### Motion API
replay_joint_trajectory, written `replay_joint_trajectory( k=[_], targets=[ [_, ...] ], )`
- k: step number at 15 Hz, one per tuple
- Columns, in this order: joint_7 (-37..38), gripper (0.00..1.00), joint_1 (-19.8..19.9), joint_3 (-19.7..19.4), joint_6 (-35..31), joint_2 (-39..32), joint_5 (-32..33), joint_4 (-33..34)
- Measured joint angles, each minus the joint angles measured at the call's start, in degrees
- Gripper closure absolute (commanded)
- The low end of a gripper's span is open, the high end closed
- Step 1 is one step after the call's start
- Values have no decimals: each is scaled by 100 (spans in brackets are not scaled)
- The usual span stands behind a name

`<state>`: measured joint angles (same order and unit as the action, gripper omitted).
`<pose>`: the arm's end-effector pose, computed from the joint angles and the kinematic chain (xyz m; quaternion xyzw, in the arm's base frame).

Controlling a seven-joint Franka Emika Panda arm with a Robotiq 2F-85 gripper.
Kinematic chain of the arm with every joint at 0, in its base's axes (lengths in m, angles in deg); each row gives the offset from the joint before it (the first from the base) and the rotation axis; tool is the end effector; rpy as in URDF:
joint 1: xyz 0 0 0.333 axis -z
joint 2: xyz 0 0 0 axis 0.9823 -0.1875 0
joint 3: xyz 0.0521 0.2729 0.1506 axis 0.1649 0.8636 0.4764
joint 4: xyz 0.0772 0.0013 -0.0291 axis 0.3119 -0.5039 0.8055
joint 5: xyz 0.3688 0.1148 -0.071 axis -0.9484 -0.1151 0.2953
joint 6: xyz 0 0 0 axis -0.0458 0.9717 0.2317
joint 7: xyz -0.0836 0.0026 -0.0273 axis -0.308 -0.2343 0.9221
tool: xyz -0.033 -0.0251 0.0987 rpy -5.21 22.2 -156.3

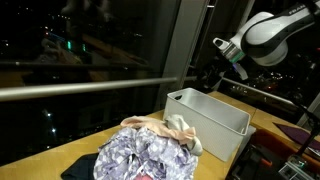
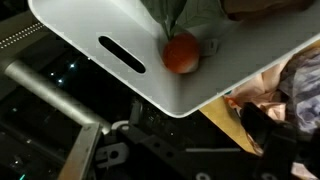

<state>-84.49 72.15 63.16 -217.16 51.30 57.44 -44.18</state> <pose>0.5803 0.0265 0.3409 0.8763 0.4246 0.2206 0.0554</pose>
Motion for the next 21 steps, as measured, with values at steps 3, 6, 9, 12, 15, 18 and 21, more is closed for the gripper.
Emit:
replay_joint_trajectory(
  k=[3, 6, 9, 12, 15, 18, 21],
  targets=[
    [-568, 0, 253, 82, 26, -517, -402, 434],
    [-972, 0, 598, 94, 163, -816, -480, 747],
    [-1168, 0, 1063, 443, 501, -1054, -525, 1060],
    [-1170, 0, 1365, 853, 757, -1244, -517, 1312],
    [-1168, 0, 1427, 1001, 895, -1420, -503, 1465],
    [-1169, 0, 1463, 1035, 926, -1622, -498, 1496],
    [-1169, 0, 1477, 1069, 926, -1880, -491, 1521]
  ],
)
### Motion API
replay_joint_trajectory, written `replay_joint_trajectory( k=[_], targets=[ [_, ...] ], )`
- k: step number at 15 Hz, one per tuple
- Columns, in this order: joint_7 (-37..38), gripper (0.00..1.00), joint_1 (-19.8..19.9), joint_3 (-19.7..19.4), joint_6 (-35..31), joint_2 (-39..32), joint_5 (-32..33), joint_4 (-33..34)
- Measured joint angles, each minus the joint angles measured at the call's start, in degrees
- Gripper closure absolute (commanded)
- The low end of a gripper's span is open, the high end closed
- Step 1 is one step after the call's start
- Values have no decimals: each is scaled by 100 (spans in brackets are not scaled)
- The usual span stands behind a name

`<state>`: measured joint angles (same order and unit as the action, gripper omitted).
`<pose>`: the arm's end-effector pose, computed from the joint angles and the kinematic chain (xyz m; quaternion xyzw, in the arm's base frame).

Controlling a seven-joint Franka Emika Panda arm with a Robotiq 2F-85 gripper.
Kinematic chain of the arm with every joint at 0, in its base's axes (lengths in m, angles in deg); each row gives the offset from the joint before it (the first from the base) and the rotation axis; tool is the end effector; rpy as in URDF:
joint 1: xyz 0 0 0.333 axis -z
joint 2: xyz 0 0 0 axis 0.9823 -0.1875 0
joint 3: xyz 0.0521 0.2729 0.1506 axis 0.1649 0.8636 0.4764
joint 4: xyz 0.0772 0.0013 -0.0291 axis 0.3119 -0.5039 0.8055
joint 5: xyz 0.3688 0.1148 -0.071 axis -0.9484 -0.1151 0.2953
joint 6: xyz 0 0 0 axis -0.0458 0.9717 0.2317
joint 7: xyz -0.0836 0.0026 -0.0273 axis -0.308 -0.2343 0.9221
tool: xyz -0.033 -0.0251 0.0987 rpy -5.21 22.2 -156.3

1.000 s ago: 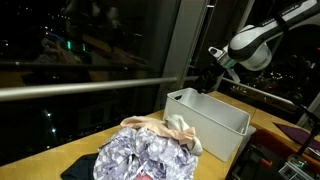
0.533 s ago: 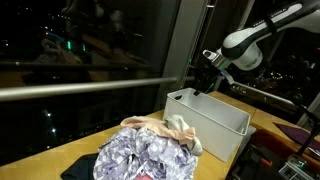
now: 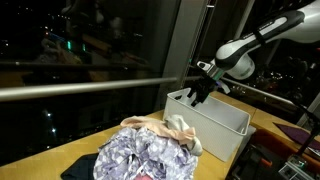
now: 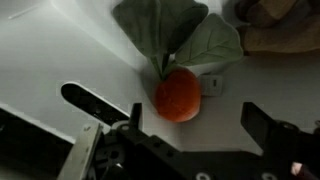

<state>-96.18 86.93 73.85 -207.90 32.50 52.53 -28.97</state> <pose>0.6377 -0.0176 0.2363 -0.8790 -0.4492 -0.1568 0.0320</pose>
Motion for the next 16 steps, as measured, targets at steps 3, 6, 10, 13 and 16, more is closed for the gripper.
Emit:
replay_joint_trajectory(
  k=[3, 6, 10, 13, 16],
  targets=[
    [15, 0, 5, 14, -4, -298, 127, 104],
    [48, 0, 10, 14, -42, -635, 306, 306],
    [100, 0, 49, 15, -208, -1083, 576, 562],
    [188, 26, 110, 24, -294, -1346, 727, 688],
    [306, 39, 129, 41, -340, -1545, 862, 776]
  ],
)
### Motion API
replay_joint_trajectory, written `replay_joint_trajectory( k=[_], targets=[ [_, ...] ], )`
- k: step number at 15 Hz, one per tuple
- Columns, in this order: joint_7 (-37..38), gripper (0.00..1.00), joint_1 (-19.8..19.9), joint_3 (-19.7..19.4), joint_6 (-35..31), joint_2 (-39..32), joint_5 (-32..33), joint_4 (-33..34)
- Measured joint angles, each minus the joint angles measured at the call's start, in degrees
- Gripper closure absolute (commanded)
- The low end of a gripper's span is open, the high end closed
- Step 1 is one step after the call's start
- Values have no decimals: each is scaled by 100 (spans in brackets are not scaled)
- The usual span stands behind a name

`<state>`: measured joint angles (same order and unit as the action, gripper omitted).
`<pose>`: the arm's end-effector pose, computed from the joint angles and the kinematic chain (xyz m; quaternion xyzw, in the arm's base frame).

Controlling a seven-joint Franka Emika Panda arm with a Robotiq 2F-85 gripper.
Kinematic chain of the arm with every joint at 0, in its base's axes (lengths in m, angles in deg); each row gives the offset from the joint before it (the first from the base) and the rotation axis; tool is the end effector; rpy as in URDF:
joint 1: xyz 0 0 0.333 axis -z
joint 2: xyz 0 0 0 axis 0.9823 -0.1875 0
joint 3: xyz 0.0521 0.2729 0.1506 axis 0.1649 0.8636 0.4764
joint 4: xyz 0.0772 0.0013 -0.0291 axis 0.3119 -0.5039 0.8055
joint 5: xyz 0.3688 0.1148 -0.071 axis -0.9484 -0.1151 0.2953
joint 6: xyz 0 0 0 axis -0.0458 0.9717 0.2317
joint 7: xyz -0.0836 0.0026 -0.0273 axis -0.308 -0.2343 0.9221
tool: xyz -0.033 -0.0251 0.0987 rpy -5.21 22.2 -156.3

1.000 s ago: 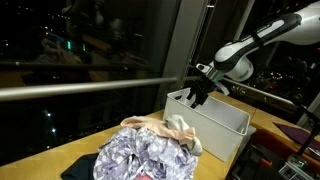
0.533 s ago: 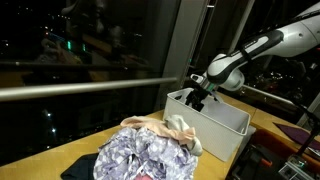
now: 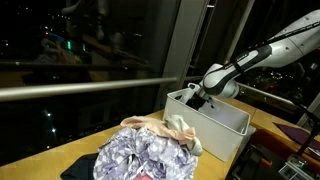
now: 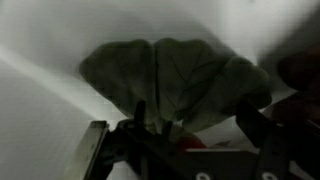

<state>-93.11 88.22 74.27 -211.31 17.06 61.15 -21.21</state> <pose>0.6512 -0.0253 0.1238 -0.8780 -0.4649 -0.1105 0.0291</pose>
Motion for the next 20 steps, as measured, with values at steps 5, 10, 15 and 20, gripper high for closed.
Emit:
replay_joint_trajectory(
  k=[5, 10, 15, 20],
  targets=[
    [156, 77, 41, 30, -143, -41, 20, -2],
    [236, 100, 200, 114, -421, 169, 23, -296],
    [355, 98, 378, 132, -661, 792, 39, -980],
    [499, 98, 476, 131, -689, 1880, 87, -1766]
  ],
)
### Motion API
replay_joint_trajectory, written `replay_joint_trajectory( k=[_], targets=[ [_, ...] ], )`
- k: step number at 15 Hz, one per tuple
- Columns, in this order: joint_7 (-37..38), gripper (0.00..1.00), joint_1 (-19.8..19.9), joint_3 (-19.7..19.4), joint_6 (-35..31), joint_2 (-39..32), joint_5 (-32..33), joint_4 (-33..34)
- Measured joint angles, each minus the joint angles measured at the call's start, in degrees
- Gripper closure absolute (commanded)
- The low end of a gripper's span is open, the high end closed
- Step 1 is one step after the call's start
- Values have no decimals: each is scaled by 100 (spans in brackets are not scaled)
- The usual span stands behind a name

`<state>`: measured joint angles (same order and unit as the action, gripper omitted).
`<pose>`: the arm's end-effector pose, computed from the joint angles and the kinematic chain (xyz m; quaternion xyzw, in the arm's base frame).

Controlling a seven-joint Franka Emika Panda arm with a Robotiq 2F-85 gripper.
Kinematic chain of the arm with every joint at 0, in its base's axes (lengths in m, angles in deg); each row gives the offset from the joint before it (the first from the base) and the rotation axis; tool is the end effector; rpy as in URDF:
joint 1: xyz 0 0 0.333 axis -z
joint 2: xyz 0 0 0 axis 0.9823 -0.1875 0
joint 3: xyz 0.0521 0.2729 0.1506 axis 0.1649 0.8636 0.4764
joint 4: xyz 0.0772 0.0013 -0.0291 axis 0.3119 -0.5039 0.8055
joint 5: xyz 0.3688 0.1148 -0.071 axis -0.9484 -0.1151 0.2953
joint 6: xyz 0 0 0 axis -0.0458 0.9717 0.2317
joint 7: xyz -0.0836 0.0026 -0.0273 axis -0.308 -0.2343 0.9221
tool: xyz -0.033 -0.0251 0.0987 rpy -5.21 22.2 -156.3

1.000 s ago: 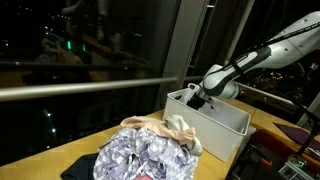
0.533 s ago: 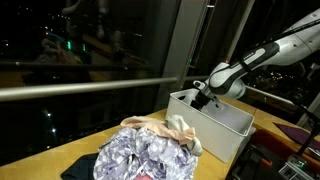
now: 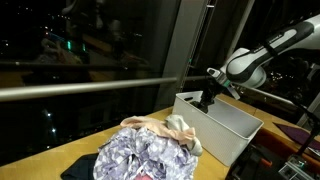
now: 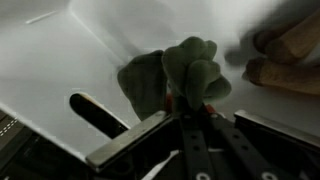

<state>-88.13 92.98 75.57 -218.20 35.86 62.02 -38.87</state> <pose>0.5968 -0.0589 0.2250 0.8983 0.4100 0.1561 0.0256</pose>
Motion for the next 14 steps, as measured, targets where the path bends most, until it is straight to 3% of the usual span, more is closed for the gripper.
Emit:
replay_joint_trajectory(
  k=[5, 9, 14],
  targets=[
    [280, 98, -159, -38, 75, 1537, 224, -704],
    [1046, 98, -740, -164, 487, 2631, 925, -990],
    [2053, 98, -1642, -97, 831, 2827, 1620, -957]
  ],
)
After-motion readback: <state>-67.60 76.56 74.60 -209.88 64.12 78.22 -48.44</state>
